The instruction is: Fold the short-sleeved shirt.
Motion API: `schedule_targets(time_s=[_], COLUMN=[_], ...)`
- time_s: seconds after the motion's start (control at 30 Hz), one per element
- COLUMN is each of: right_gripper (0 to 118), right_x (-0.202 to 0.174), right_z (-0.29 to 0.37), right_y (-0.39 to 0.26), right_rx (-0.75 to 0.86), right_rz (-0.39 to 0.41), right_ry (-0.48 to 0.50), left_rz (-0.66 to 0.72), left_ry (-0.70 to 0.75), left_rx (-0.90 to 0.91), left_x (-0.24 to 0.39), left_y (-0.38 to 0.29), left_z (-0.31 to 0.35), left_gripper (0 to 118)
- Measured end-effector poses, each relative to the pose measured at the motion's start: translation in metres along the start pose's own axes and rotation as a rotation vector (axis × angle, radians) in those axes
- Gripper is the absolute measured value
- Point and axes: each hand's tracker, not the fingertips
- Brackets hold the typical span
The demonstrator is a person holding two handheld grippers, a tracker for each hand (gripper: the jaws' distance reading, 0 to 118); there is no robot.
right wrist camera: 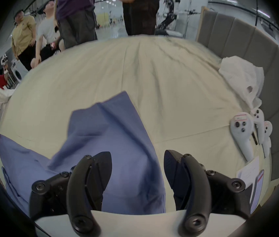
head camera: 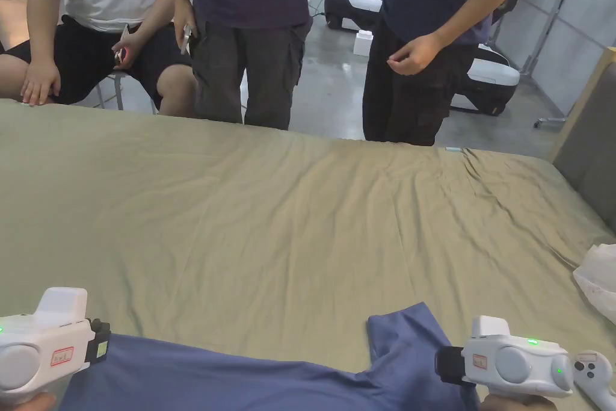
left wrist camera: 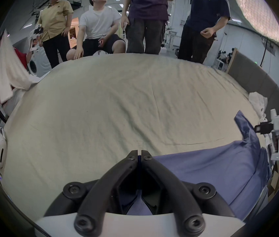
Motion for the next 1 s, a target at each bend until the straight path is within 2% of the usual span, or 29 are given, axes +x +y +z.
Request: schedule_targets(time_s=[0.07, 0.13, 0.2, 0.27, 0.33, 0.37, 0.47, 0.6, 1.0], right_gripper=[66, 57, 54, 36, 1, 1, 0, 0, 0], right_x=[0.004, 0.005, -0.001, -0.007, -0.011, -0.011, -0.011, -0.002, 0.02], right_z=[-0.019, -0.031, -0.029, -0.028, -0.023, -0.023, -0.013, 0.029, 0.17], right_y=[0.002, 0.002, 0.001, 0.003, 0.003, 0.003, -0.003, -0.01, -0.077], right_rx=[-0.06, -0.105, -0.077, -0.075, -0.063, -0.053, -0.045, 0.05, 0.201], right_rz=[-0.02, -0.034, -0.014, 0.014, 0.032, 0.036, 0.037, 0.011, 0.044], right_ry=[0.015, 0.014, -0.001, -0.014, -0.008, 0.025, 0.023, 0.046, 0.081], left_rz=[0.009, 0.018, 0.02, 0.017, 0.019, 0.023, 0.038, 0.041, 0.035], left_ry=[-0.007, -0.003, -0.003, 0.001, 0.005, 0.004, 0.005, -0.013, -0.083], left_rx=[0.014, 0.016, 0.015, 0.011, 0.01, 0.009, 0.005, 0.022, 0.132], left_x=[0.0, 0.006, 0.007, 0.011, 0.011, 0.008, 0.007, 0.001, -0.016], left_y=[-0.004, -0.009, -0.013, -0.016, -0.018, -0.017, -0.019, -0.018, -0.044], left_z=[0.005, 0.013, 0.015, 0.017, 0.014, 0.01, 0.011, 0.022, 0.12], left_gripper=[0, 0, 0, 0, 0, 0, 0, 0, 0])
